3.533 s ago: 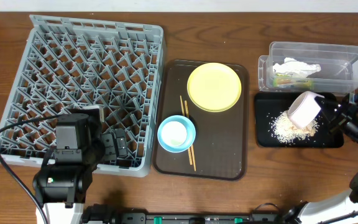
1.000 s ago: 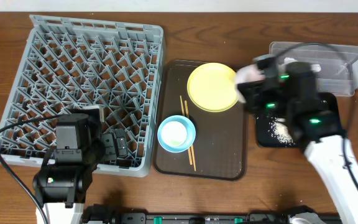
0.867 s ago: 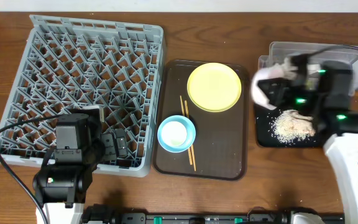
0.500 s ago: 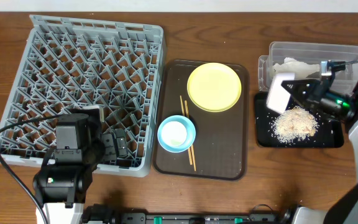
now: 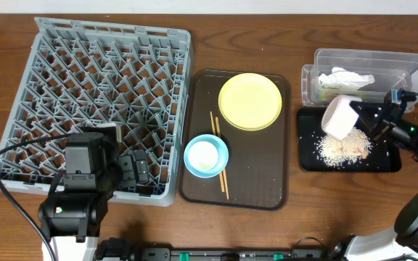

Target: Sort waste into correct bins and load items into the dishwasher

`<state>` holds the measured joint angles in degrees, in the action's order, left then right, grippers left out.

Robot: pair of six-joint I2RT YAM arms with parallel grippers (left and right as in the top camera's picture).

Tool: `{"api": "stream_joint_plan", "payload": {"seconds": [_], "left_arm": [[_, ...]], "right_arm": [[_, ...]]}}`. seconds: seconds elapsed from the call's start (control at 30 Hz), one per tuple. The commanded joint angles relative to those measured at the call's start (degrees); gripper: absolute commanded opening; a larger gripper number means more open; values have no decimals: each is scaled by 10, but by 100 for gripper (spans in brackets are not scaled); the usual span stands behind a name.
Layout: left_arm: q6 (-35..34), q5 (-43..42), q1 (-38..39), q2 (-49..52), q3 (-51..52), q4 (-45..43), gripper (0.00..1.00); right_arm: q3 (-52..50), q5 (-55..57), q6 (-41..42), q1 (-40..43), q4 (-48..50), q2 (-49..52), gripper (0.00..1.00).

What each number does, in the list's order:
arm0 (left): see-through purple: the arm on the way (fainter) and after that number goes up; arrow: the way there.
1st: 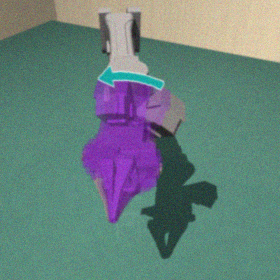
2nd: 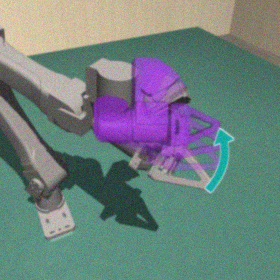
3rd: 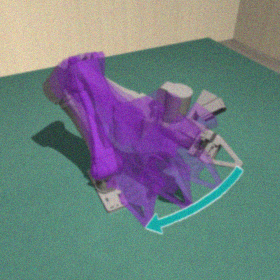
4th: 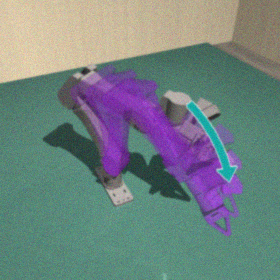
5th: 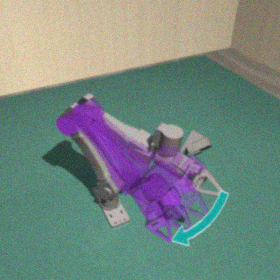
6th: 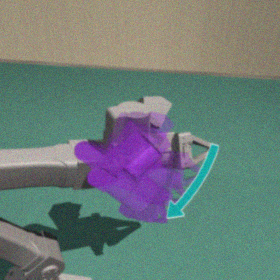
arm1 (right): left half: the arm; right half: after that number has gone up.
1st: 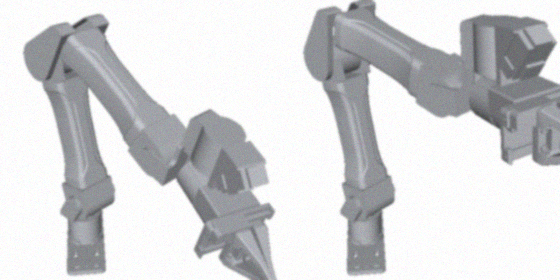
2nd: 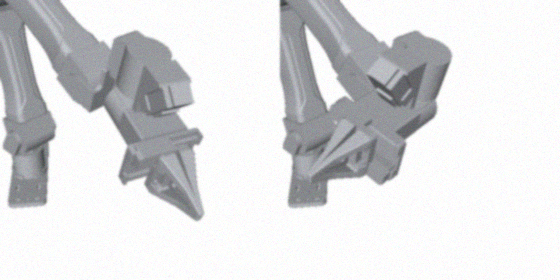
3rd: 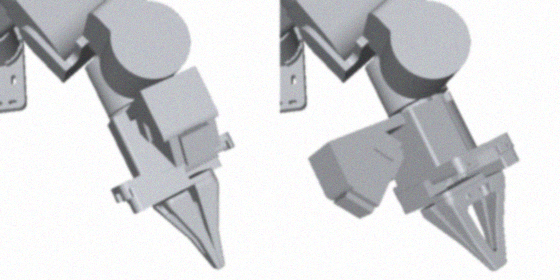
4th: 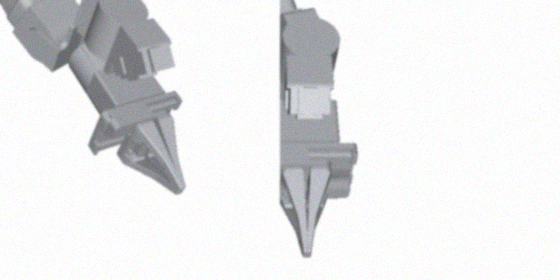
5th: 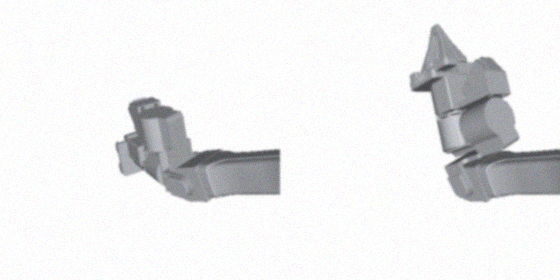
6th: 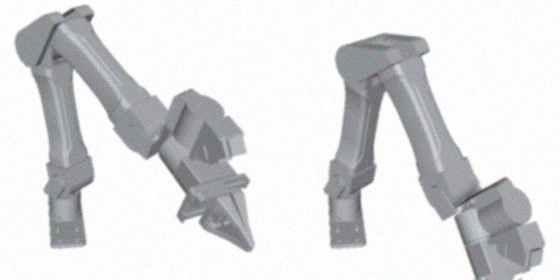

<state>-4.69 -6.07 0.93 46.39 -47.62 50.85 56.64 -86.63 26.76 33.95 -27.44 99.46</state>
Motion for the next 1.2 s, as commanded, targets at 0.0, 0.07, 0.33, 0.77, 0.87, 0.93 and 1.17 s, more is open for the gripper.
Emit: {"api": "stream_joint_plan", "payload": {"seconds": [0.0,0.07,0.33,0.77,0.87,0.93,1.17], "left_arm": [[-5,-3,1,-1,-12,1,98],[-5,-3,1,-1,-12,1,98],[-5,-4,1,-1,-12,1,98],[-5,-4,1,-1,-12,1,98],[-5,-4,1,-1,-12,1,98],[-5,-4,1,-1,-12,1,98],[-5,-3,1,-1,-12,1,98]], "right_arm": [[5,-28,-22,-11,0,-25,1],[5,-28,-52,-24,2,-44,1],[6,5,-45,-137,130,-147,1],[6,421,-102,-431,244,-193,1],[6,543,-168,-486,240,-193,1],[6,633,-226,-525,235,-193,1],[6,793,-371,-614,217,-127,1]]}}
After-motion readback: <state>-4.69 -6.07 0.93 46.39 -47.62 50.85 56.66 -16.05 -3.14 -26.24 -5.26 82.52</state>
